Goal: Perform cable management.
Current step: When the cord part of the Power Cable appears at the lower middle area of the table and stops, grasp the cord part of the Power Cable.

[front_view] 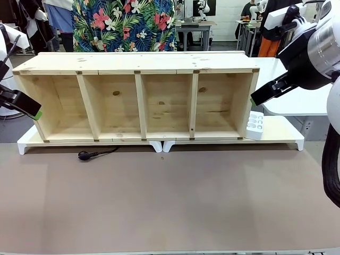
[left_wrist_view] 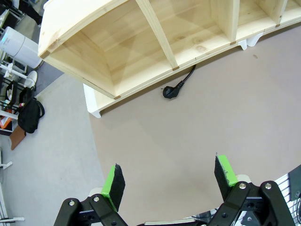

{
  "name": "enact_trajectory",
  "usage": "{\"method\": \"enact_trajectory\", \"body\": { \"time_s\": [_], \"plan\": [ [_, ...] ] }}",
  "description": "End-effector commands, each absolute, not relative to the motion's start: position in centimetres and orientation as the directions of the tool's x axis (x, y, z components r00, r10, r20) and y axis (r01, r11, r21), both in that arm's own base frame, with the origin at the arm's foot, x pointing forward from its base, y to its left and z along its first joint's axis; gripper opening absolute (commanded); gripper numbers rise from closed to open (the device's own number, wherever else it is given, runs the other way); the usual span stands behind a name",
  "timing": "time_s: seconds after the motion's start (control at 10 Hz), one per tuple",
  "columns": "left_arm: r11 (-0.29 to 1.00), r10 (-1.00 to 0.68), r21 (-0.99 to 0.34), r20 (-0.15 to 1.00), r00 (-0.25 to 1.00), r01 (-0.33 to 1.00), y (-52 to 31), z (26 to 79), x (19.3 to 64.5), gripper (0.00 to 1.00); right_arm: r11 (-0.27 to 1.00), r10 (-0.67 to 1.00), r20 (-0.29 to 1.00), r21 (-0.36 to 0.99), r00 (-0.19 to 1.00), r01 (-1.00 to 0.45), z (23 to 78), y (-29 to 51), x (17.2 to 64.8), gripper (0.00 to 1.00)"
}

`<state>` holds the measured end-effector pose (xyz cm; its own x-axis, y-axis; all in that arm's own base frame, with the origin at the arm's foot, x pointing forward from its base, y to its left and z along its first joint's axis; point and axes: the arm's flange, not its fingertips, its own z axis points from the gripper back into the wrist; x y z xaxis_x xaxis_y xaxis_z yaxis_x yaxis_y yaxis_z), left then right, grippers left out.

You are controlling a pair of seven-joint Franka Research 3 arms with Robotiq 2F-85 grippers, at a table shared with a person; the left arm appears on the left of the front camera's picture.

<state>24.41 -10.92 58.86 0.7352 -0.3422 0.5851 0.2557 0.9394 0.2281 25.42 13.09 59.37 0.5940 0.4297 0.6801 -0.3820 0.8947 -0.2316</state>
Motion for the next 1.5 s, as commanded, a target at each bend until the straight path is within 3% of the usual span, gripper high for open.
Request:
{"method": "enact_trajectory", "body": {
  "time_s": [0.0,1.4],
  "plan": [
    [0.937,-0.348,0.232,0.583,0.734,0.261,-10.94,58.81,24.56,1.00,0.895,0.429,0.680,-0.231,0.595,-0.381,59.37,13.07,25.44,1.00],
    [0.937,-0.348,0.232,0.583,0.734,0.261,-10.94,58.81,24.56,1.00,0.895,0.429,0.680,-0.231,0.595,-0.381,59.37,13.07,25.44,1.00]
  ]
}}
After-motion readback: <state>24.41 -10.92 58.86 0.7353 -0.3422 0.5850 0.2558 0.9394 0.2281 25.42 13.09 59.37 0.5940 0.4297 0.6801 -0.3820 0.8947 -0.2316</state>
